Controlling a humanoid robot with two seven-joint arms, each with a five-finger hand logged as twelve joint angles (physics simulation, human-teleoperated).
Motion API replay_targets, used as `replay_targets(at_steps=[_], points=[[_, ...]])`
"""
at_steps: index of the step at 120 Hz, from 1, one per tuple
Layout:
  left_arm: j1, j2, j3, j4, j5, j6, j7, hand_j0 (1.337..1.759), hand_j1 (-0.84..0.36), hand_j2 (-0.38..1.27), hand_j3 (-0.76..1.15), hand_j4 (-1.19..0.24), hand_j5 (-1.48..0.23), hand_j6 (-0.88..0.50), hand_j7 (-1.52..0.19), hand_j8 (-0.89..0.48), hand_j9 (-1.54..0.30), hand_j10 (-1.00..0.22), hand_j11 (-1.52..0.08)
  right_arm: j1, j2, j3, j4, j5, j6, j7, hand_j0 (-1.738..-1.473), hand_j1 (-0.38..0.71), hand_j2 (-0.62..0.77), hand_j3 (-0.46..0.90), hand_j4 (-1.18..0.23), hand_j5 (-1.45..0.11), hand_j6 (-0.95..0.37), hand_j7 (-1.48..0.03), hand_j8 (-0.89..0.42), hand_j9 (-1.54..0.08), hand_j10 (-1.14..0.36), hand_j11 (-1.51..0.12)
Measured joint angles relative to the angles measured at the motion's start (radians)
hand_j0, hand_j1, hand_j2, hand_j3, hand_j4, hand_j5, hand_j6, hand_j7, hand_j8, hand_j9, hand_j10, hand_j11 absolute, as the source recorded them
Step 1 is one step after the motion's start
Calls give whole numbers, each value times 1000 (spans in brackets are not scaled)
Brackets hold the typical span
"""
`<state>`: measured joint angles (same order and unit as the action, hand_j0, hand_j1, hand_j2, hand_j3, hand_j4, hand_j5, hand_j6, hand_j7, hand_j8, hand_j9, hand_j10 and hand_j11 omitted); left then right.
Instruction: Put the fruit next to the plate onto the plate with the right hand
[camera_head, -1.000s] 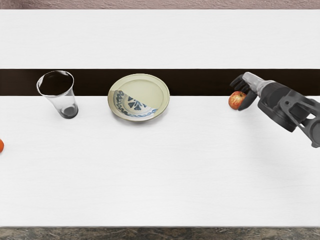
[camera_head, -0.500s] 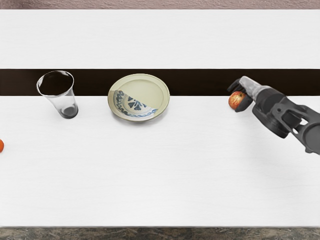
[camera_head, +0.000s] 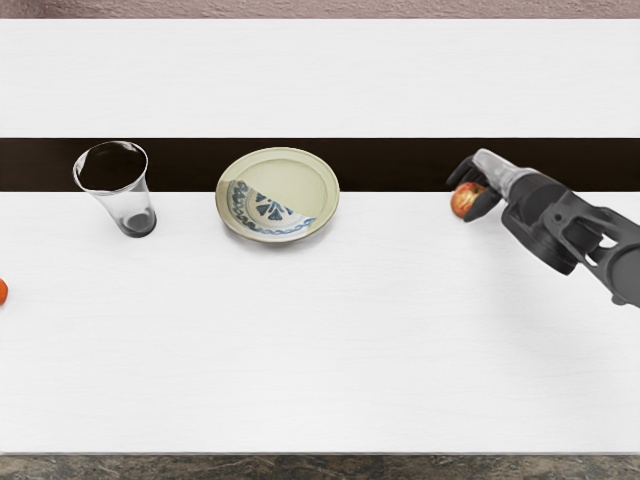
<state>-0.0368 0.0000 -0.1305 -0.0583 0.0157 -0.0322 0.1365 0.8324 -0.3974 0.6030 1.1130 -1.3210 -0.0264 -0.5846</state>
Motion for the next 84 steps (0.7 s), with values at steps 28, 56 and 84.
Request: replay_targets(at_steps=[28,56,84], points=[[0,0,0,0,0,0,0,1658,335,3,0,-13,-15,-13,-15,-13,-15,-12,-15,6,-6,6,65,20,7,-5,-1657,237,55,0,-536,-708,-485,-702,-391,-703,-539,-702],[0,0,0,0,0,0,0,1658,335,3,0,-13,-15,-13,-15,-13,-15,-12,-15,18,0,7,117,56,18,-6,-1658,241,65,0,-536,-714,-481,-705,-384,-706,-541,-706],[0,0,0,0,0,0,0,1658,335,3,0,-13,-15,-13,-15,-13,-15,-12,-15,35,30,7,142,85,21,-6,-1658,240,80,0,-539,-715,-493,-707,-396,-705,-544,-704]])
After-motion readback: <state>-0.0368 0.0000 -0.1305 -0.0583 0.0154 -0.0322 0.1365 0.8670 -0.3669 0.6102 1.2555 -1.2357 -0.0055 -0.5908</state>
